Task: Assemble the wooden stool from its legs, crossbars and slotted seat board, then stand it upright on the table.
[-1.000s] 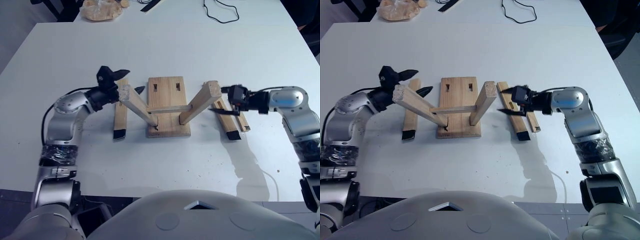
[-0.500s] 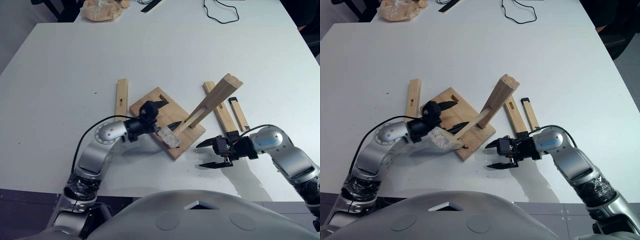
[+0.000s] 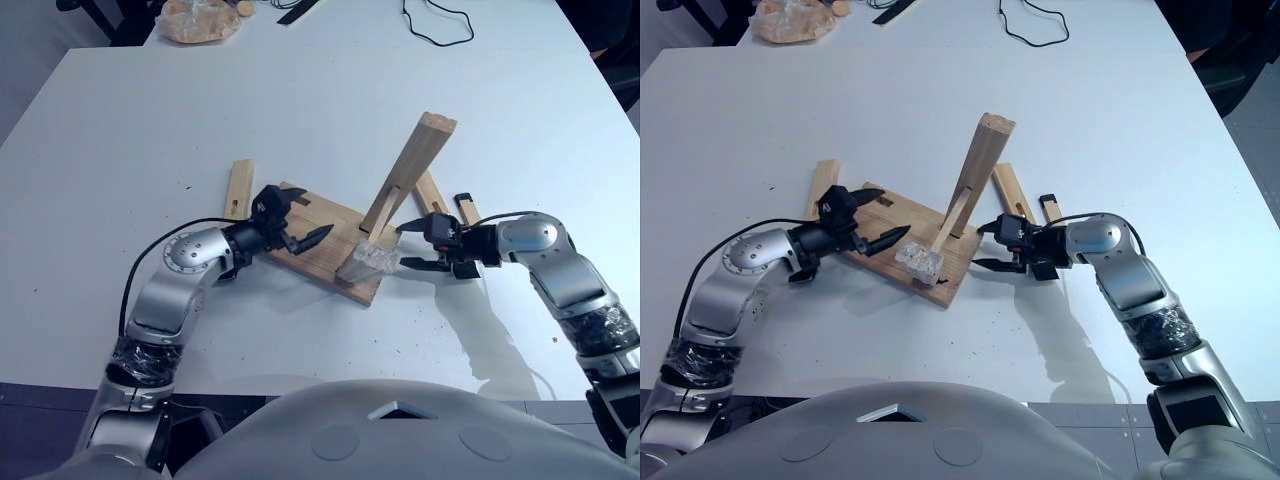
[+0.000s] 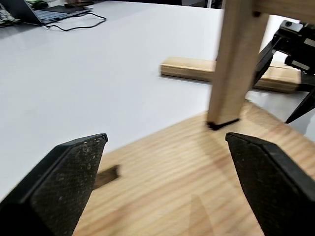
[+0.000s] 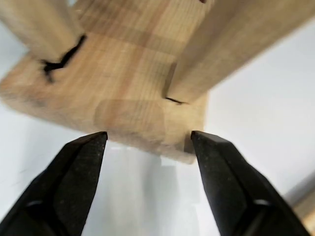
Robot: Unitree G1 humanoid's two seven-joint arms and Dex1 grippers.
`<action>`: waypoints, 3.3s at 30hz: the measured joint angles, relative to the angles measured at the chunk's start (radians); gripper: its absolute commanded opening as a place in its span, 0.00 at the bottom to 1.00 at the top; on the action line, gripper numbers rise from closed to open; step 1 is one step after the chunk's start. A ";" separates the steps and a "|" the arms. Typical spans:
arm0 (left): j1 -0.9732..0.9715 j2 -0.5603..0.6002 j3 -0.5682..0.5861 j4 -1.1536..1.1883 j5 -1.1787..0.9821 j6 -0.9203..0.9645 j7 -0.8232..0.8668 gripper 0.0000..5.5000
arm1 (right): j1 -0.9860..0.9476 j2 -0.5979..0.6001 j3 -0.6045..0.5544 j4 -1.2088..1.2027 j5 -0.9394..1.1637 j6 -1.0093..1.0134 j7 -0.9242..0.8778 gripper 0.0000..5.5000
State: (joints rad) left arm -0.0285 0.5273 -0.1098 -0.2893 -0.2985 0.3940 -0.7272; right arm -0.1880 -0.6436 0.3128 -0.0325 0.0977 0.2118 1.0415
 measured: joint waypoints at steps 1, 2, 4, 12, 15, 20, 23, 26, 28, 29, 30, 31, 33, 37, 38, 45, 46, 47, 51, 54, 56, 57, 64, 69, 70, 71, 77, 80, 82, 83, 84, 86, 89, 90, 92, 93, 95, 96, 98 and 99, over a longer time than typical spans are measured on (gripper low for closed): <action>-0.011 0.009 0.007 0.014 0.000 -0.005 -0.006 0.81 | -0.018 0.020 0.000 0.027 -0.013 -0.008 -0.026 0.57; -0.026 0.016 0.012 0.028 0.000 -0.013 -0.016 0.81 | -0.030 0.030 0.000 0.045 -0.024 -0.013 -0.041 0.57; -0.065 0.019 0.021 0.062 0.002 -0.029 -0.025 0.81 | -0.029 0.028 -0.002 0.045 -0.027 -0.018 -0.041 0.57; -0.399 -0.045 -0.038 0.619 0.213 -0.398 -0.004 0.81 | 0.124 -0.168 -0.006 -0.178 0.093 0.032 0.205 0.57; -0.471 -0.071 -0.059 0.819 0.282 -0.524 0.028 0.81 | 0.135 -0.183 -0.007 -0.247 0.184 0.097 0.262 0.57; -0.591 -0.115 -0.088 1.171 0.391 -0.702 0.113 0.81 | 0.152 -0.138 0.054 -0.336 0.261 0.198 0.275 0.57; -0.638 -0.131 -0.102 1.279 0.424 -0.779 0.143 0.81 | 0.134 -0.073 0.127 -0.313 0.210 0.199 0.228 0.57; -0.657 -0.131 -0.120 1.323 0.452 -0.835 0.142 0.81 | 0.101 -0.018 0.197 -0.253 0.136 0.190 0.182 0.57; -0.653 -0.115 -0.134 1.324 0.459 -0.873 0.118 0.81 | 0.088 0.014 0.218 -0.222 0.103 0.179 0.158 0.57; -0.647 -0.097 -0.142 1.318 0.460 -0.891 0.098 0.81 | 0.085 0.024 0.225 -0.212 0.087 0.167 0.140 0.57; -0.637 -0.076 -0.149 1.308 0.460 -0.906 0.079 0.81 | 0.083 0.031 0.226 -0.198 0.071 0.150 0.119 0.57; -0.622 -0.049 -0.151 1.289 0.458 -0.917 0.050 0.81 | 0.082 0.039 0.220 -0.189 0.057 0.142 0.097 0.57; -0.589 -0.004 -0.152 1.249 0.441 -0.927 -0.005 0.81 | 0.082 0.047 0.187 -0.176 0.054 0.143 0.054 0.57; -0.524 0.044 -0.151 1.158 0.386 -0.942 -0.111 0.81 | 0.080 0.051 0.118 -0.147 0.035 0.189 -0.042 0.57; -0.511 0.053 -0.151 1.138 0.374 -0.936 -0.129 0.81 | 0.077 0.053 0.113 -0.145 0.031 0.195 -0.054 0.57; -0.339 0.094 -0.155 0.847 0.291 -0.770 -0.232 0.81 | -0.027 0.125 0.047 -0.012 -0.026 0.209 -0.186 0.57; -0.315 0.100 -0.155 0.802 0.284 -0.745 -0.237 0.81 | -0.038 0.130 0.035 0.009 -0.031 0.208 -0.204 0.57; -0.288 0.107 -0.155 0.753 0.277 -0.723 -0.242 0.81 | -0.047 0.134 0.029 0.025 -0.036 0.207 -0.221 0.57; -0.186 0.113 -0.153 0.595 0.248 -0.646 -0.248 0.81 | -0.061 0.139 0.001 0.053 -0.057 0.206 -0.246 0.57; -0.156 0.110 -0.139 0.557 0.241 -0.605 -0.221 0.81 | -0.043 0.127 0.003 0.025 -0.058 0.210 -0.232 0.57; -0.151 0.107 -0.128 0.558 0.240 -0.592 -0.208 0.81 | -0.020 0.117 0.004 -0.005 -0.058 0.213 -0.212 0.57; -0.151 0.105 -0.122 0.559 0.240 -0.583 -0.201 0.81 | -0.017 0.114 0.006 -0.013 -0.058 0.213 -0.204 0.57; -0.152 0.088 -0.108 0.560 0.248 -0.556 -0.146 0.81 | -0.016 0.121 0.008 -0.019 -0.058 0.218 -0.183 0.57; -0.130 0.082 -0.098 0.528 0.247 -0.533 -0.129 0.81 | 0.000 0.102 -0.014 -0.068 -0.057 0.222 -0.183 0.57; -0.120 0.081 -0.096 0.521 0.241 -0.532 -0.128 0.81 | 0.008 0.096 -0.030 -0.103 -0.048 0.227 -0.179 0.57; -0.105 0.080 -0.084 0.515 0.231 -0.534 -0.126 0.81 | 0.027 0.080 -0.056 -0.157 -0.015 0.231 -0.171 0.57; -0.074 0.095 -0.046 0.524 0.217 -0.549 -0.118 0.81 | 0.110 0.008 -0.163 -0.300 0.053 0.275 -0.161 0.57; -0.066 0.095 -0.027 0.517 0.216 -0.537 -0.096 0.81 | 0.136 -0.008 -0.237 -0.315 0.067 0.289 -0.189 0.57; -0.030 0.095 0.005 0.479 0.211 -0.509 -0.067 0.81 | 0.150 -0.040 -0.319 -0.258 0.057 0.287 -0.232 0.57; -0.010 0.092 0.019 0.456 0.202 -0.493 -0.053 0.81 | 0.163 -0.057 -0.359 -0.219 0.050 0.285 -0.255 0.57; 0.008 0.087 0.032 0.433 0.195 -0.481 -0.042 0.81 | 0.180 -0.069 -0.379 -0.196 0.047 0.281 -0.265 0.57; 0.040 0.070 0.045 0.375 0.186 -0.452 -0.012 0.81 | 0.229 -0.072 -0.401 -0.165 0.047 0.265 -0.269 0.57; 0.087 0.042 0.041 0.324 0.186 -0.442 0.010 0.81 | 0.282 -0.067 -0.415 -0.141 0.067 0.277 -0.268 0.57; 0.100 0.035 0.040 0.315 0.186 -0.434 0.016 0.81 | 0.284 -0.064 -0.432 -0.135 0.087 0.299 -0.270 0.57; 0.116 0.023 0.037 0.298 0.188 -0.424 0.027 0.81 | 0.280 -0.061 -0.441 -0.122 0.101 0.326 -0.278 0.57; 0.120 0.012 0.033 0.288 0.190 -0.417 0.029 0.81 | 0.277 -0.050 -0.441 -0.118 0.108 0.344 -0.283 0.57; 0.120 0.009 0.029 0.279 0.195 -0.408 0.030 0.81 | 0.274 -0.030 -0.441 -0.118 0.138 0.362 -0.289 0.57; 0.120 0.008 0.028 0.276 0.196 -0.407 0.031 0.81 | 0.275 -0.025 -0.439 -0.118 0.140 0.371 -0.290 0.57; 0.120 0.005 0.027 0.270 0.197 -0.404 0.036 0.81 | 0.275 -0.026 -0.437 -0.117 0.139 0.376 -0.294 0.57; 0.121 0.001 0.026 0.263 0.197 -0.401 0.038 0.81 | 0.278 -0.026 -0.432 -0.112 0.137 0.376 -0.299 0.57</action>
State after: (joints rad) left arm 0.0924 0.5281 -0.0839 -0.0265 -0.1011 -0.0065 -0.6889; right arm 0.0897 -0.6693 -0.1192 -0.1447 0.2344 0.5874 0.7430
